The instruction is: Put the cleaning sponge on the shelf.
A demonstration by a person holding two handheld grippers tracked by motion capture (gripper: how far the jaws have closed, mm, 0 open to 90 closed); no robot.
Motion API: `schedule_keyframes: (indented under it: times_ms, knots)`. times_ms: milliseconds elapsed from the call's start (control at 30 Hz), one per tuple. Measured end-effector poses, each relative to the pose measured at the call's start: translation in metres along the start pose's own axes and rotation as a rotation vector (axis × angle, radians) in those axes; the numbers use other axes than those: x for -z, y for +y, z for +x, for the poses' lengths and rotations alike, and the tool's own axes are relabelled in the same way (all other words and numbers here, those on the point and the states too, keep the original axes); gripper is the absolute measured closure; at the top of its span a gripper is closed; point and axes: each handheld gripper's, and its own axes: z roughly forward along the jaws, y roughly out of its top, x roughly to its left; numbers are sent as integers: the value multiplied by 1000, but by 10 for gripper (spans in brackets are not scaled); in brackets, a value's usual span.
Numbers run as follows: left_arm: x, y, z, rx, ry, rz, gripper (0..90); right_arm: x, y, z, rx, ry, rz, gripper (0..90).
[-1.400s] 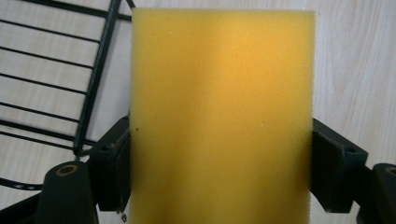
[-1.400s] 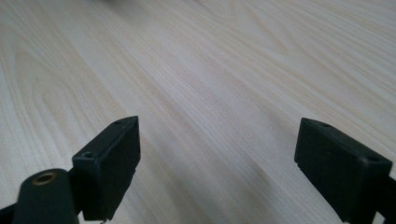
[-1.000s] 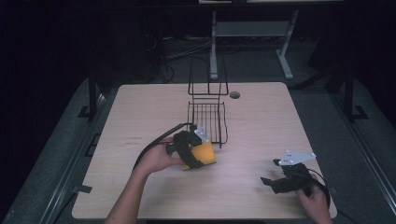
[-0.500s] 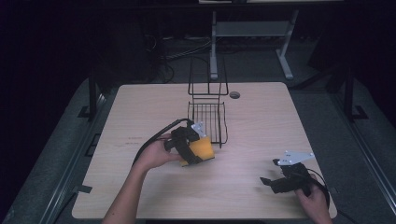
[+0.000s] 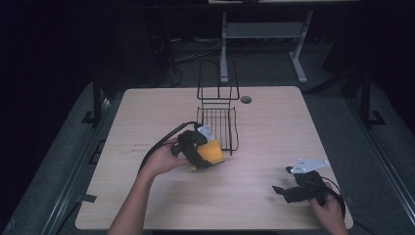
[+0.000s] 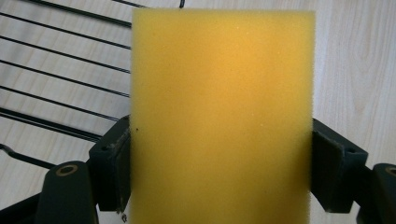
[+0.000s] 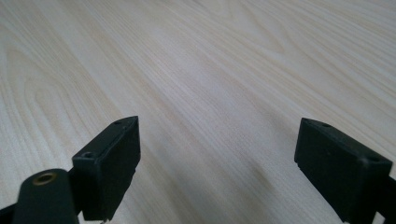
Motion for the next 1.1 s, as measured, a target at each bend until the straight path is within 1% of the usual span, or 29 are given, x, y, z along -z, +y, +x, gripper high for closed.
schedule_keyframes:
  times_ms: [67, 167, 233, 333, 433, 567, 700, 767, 933, 1000, 1033, 1100]
  knots:
    - [2, 1, 1, -6, 6, 9, 219, 0, 0, 0, 0, -2, 0, 141]
    - [4, 4, 1, -15, 14, 2, 218, 0, 0, 0, 1, -2, -1, 141]
    - [4, 6, 3, -19, 17, 6, 218, 0, 0, 0, 0, -3, -1, 141]
    - [4, 7, 5, -16, 14, -7, 218, 1, 0, 0, -1, -2, 0, 141]
    - [3, 6, 7, -10, 14, -5, 218, 1, 0, 0, -1, -4, 0, 141]
    - [2, 4, 11, 1, -3, -11, 218, 1, 0, 0, -5, -6, 1, 141]
    - [3, 4, 13, 0, -4, -21, 218, 0, 0, 0, 1, -4, 2, 141]
    - [3, 5, 14, 0, -2, -13, 218, 0, 0, 0, 0, -4, 3, 141]
    - [5, 10, 16, -20, 5, -3, 218, 0, 0, 0, 2, -4, 4, 141]
    - [5, 12, 19, -17, 0, -10, 218, 0, 1, 0, 1, -2, 2, 141]
    - [4, 13, 21, -15, -2, -2, 218, 0, 1, 0, 0, -2, 2, 141]
    - [3, 16, 24, -27, 2, 9, 218, 0, 1, 0, 1, -2, 3, 141]
